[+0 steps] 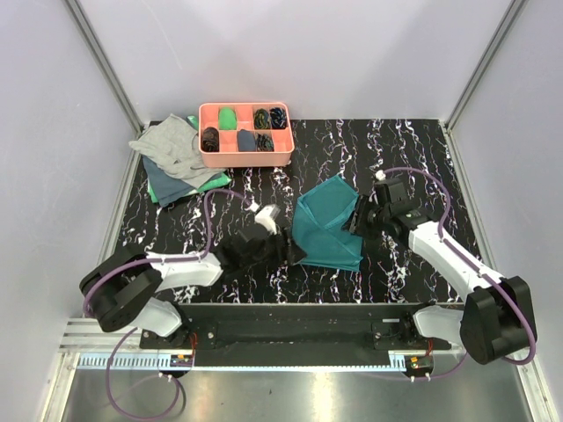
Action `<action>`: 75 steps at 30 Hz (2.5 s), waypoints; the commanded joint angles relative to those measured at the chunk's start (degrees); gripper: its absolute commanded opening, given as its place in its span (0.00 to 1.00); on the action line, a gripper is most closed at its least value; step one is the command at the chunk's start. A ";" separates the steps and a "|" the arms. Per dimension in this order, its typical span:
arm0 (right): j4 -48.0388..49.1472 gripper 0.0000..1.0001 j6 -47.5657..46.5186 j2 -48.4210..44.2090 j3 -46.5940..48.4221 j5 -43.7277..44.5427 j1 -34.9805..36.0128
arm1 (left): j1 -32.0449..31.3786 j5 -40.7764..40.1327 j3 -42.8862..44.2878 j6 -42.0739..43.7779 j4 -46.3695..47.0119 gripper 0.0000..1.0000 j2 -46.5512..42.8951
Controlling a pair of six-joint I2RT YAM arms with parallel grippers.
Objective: Fold the napkin, place the utensils inside, and roll it up
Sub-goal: Roll the napkin with the utensil
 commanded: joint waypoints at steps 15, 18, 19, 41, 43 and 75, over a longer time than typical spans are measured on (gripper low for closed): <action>6.45 0.41 -1.18 1.32 -1.92 -5.45 1.63 | 1.96 -3.29 -6.69 -12.21 8.45 0.52 5.77; 6.45 0.41 -1.44 1.24 -1.92 -5.45 1.72 | 1.96 -3.37 -6.51 -12.56 9.07 0.50 7.09; 6.54 0.40 -1.44 1.41 -1.83 -5.45 1.80 | 1.96 -3.63 -6.51 -12.65 9.08 0.49 7.36; 6.80 0.40 -13.03 3.08 -0.07 7.44 17.96 | 3.98 -0.39 -6.25 -13.70 15.05 0.15 12.02; 7.32 0.40 -14.53 3.00 -0.16 9.83 21.39 | 5.47 0.84 -7.04 -14.58 15.40 0.05 10.71; 11.11 0.59 -23.25 30.68 11.79 52.10 51.81 | 16.99 17.90 -4.14 -10.46 0.90 0.00 -0.19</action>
